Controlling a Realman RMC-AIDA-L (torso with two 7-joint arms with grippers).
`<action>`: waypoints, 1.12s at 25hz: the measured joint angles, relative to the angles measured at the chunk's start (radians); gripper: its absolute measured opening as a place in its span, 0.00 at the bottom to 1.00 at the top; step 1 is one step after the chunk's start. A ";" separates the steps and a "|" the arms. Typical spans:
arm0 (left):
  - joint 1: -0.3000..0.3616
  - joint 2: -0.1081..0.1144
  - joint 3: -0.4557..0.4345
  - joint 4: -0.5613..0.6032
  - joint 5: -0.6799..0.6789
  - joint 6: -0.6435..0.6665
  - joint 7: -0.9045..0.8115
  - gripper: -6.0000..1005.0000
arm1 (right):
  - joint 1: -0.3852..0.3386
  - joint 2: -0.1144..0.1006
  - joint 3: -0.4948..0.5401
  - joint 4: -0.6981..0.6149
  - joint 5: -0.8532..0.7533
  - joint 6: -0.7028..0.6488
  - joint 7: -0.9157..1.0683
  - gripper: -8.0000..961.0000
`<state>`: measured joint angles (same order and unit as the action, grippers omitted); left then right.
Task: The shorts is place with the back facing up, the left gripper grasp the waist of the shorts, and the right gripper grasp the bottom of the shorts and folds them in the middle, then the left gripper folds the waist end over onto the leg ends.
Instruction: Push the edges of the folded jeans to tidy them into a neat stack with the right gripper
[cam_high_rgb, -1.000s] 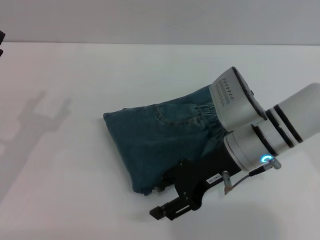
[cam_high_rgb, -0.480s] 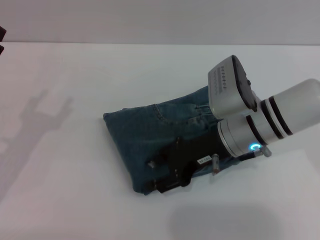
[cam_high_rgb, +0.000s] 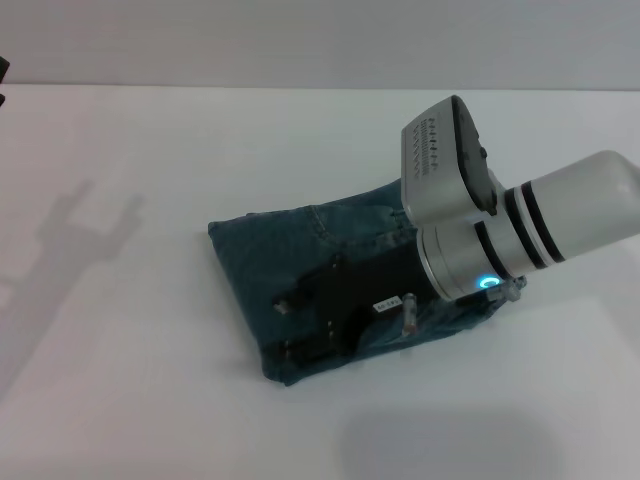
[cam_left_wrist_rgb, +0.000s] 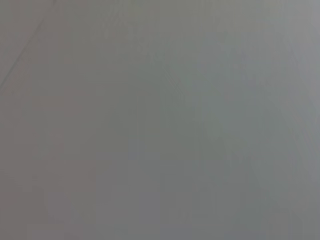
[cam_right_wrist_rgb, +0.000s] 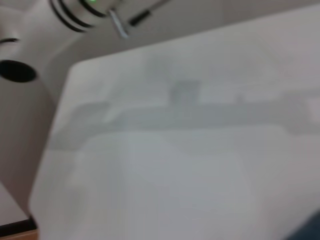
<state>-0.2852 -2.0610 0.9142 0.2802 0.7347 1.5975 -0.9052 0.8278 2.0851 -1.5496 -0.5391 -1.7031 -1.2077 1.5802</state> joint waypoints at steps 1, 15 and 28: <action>0.000 0.000 0.000 0.000 0.000 -0.001 0.000 0.82 | -0.004 -0.001 -0.015 -0.010 0.016 -0.007 -0.008 0.62; 0.004 0.002 -0.001 0.003 0.000 -0.005 0.003 0.82 | -0.037 -0.008 -0.065 -0.027 -0.009 -0.091 -0.008 0.62; 0.002 0.003 -0.002 0.003 0.000 0.001 0.003 0.82 | -0.037 0.000 -0.124 0.000 0.003 0.041 -0.008 0.62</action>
<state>-0.2833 -2.0585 0.9127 0.2831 0.7347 1.5980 -0.9025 0.7911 2.0853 -1.6734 -0.5395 -1.7002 -1.1666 1.5721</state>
